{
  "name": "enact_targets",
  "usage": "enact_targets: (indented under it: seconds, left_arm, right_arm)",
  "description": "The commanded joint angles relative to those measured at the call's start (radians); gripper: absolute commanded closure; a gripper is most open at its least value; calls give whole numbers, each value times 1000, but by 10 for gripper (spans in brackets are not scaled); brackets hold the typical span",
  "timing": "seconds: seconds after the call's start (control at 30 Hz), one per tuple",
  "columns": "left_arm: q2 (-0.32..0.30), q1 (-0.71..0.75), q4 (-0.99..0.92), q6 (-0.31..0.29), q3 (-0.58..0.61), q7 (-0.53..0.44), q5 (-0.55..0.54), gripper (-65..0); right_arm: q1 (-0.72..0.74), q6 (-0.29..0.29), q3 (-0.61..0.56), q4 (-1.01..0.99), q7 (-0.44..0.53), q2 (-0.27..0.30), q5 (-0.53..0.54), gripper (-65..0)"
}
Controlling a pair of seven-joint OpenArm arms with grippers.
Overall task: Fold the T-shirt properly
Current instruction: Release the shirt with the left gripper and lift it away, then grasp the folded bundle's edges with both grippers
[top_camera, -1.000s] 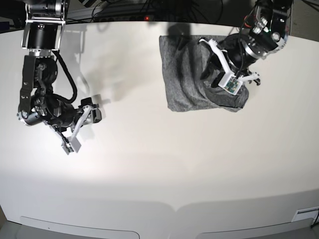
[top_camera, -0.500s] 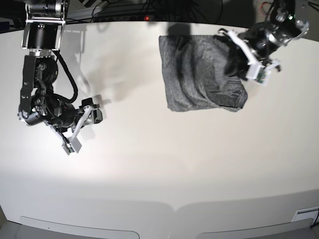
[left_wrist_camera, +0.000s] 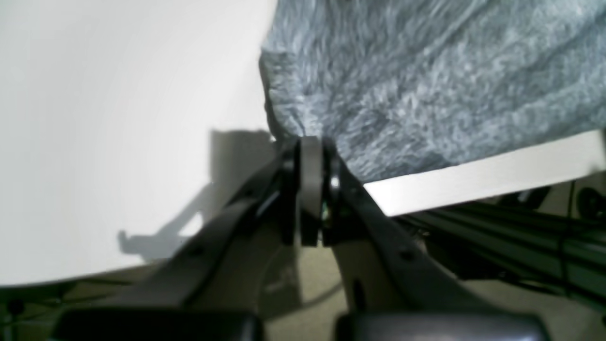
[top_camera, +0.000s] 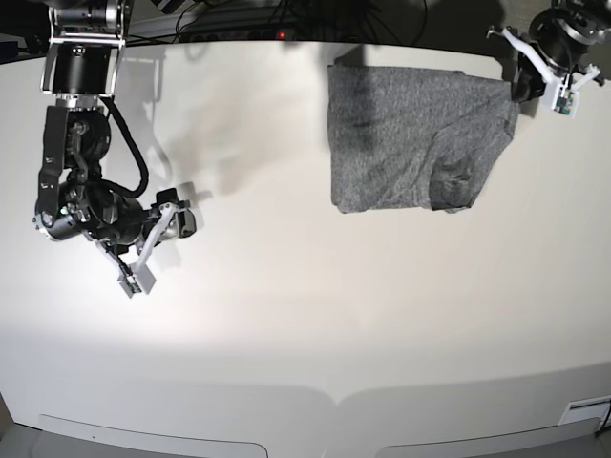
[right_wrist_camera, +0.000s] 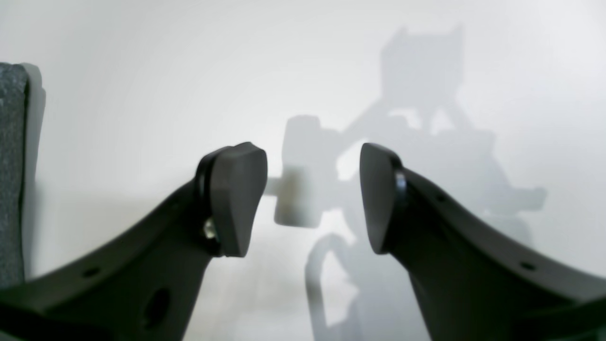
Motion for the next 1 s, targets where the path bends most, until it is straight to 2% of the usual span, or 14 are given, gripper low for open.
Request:
enact_targets:
  seconds: [0.0,0.07,0.1,0.23,0.3,0.4,0.47,0.53,0.57,0.67,0.7,0.73,0.83,0.97]
  left_arm:
    - [-9,1,-2,5,-6,-25,-6,0]
    - [-9,-8,-27,5,-7,-26,-5,0]
    - [-9,-10,-35,11,-7,-27,-5,-22]
    - [-9,-12,-38,95,-7,-27,-2,-217]
    - [-10,-13,-35,137,-7,-29,17,-242]
    - [-9,-11,-8,206,-7,-34,26,-241]
    - [-9,-11,20,214,-7,-15,-24,-240]
    - [-9,-11,45,203,-7,20,-121,-207]
    - [-9,-11,53,179,-7,27,-169,-173]
    - [-5,-11,55,89,-5,49,-292,-50]
    - [-3,-12,55,72,-5,61,-310,-10]
    - [-4,-11,55,63,-4,65,-318,0]
    - [-3,-8,54,63,-4,73,-314,0]
    - [-3,-3,53,63,-4,89,-315,0]
  right_arm:
    - [20,2,5,17,16,11,12,-329]
    - [20,2,5,17,16,11,12,-329]
    - [20,2,6,17,16,11,11,-329]
    - [20,2,5,18,17,11,12,-329]
    - [20,2,5,18,19,11,14,-329]
    - [20,2,5,18,19,11,77,-329]
    - [22,6,3,17,21,9,148,-329]
    - [31,13,3,17,21,-6,200,-326]
    - [38,20,3,18,21,-20,208,-298]
    - [57,28,-2,17,30,-70,207,-120]
    - [62,28,-10,16,43,-84,206,-60]
    - [65,28,-20,15,58,-98,206,-11]
    - [67,28,-77,14,128,-133,157,0]
    - [67,27,-209,12,243,-183,4,0]
